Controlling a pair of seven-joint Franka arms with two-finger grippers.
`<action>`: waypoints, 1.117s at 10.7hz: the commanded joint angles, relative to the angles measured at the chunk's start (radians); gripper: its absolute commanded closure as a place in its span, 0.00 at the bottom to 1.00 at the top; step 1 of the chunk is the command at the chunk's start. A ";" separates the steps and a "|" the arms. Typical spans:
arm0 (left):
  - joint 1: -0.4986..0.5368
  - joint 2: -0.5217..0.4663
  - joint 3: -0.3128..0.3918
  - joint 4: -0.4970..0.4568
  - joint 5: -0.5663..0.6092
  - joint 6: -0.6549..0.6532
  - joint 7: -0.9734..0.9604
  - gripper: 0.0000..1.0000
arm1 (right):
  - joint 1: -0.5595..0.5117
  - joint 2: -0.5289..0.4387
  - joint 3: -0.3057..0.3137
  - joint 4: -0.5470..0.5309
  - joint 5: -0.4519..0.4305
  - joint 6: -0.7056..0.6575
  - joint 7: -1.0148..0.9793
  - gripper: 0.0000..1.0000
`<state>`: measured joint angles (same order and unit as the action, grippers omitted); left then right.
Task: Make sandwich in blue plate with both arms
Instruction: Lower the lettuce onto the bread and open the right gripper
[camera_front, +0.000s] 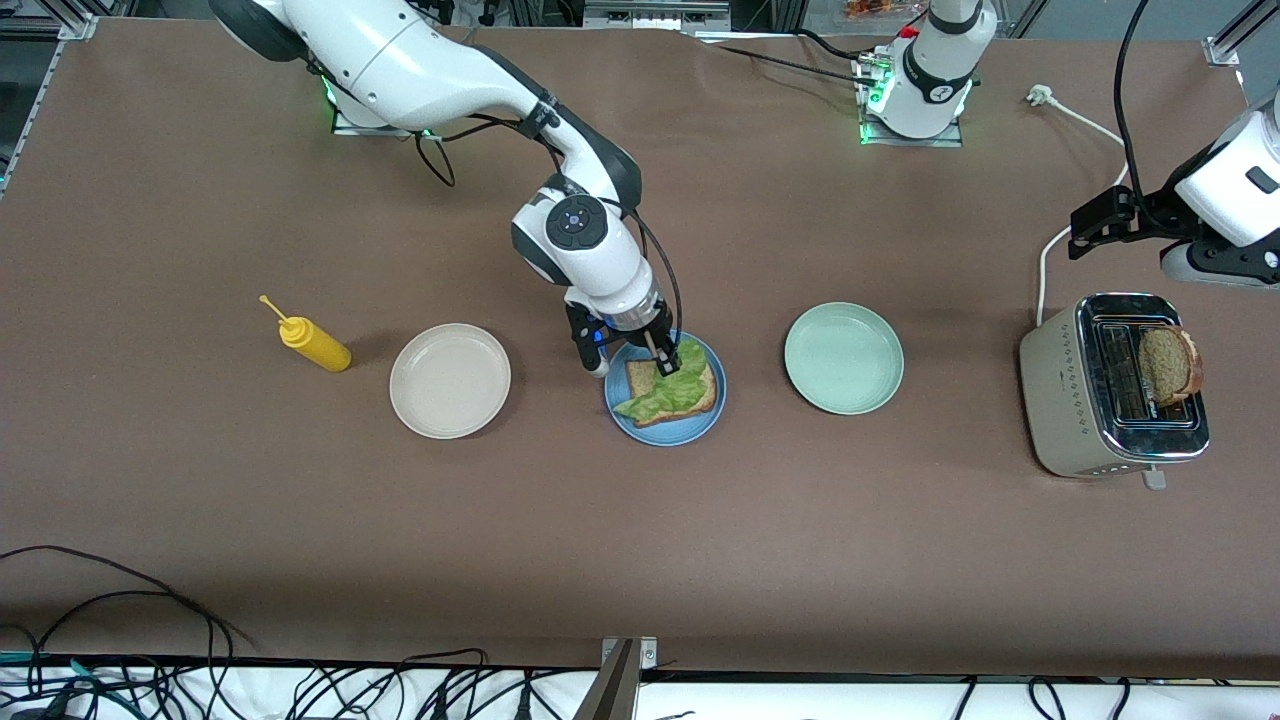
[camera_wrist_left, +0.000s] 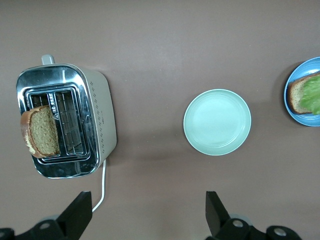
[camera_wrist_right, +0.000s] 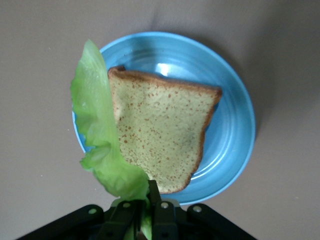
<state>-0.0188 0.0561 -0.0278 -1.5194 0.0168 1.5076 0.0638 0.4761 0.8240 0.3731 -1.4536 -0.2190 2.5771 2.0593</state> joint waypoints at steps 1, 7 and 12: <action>0.007 -0.021 0.002 -0.019 -0.029 0.009 0.024 0.00 | 0.024 0.055 -0.017 0.050 -0.025 0.054 0.030 1.00; 0.011 -0.030 0.002 -0.034 -0.031 0.011 0.033 0.00 | 0.033 0.064 -0.039 0.048 -0.026 0.054 0.028 0.00; 0.013 -0.048 0.002 -0.059 -0.031 0.019 0.034 0.00 | 0.039 0.024 -0.028 0.048 -0.020 0.010 0.027 0.00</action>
<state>-0.0143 0.0412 -0.0278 -1.5430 0.0166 1.5077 0.0677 0.4956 0.8685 0.3463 -1.4274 -0.2206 2.6240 2.0628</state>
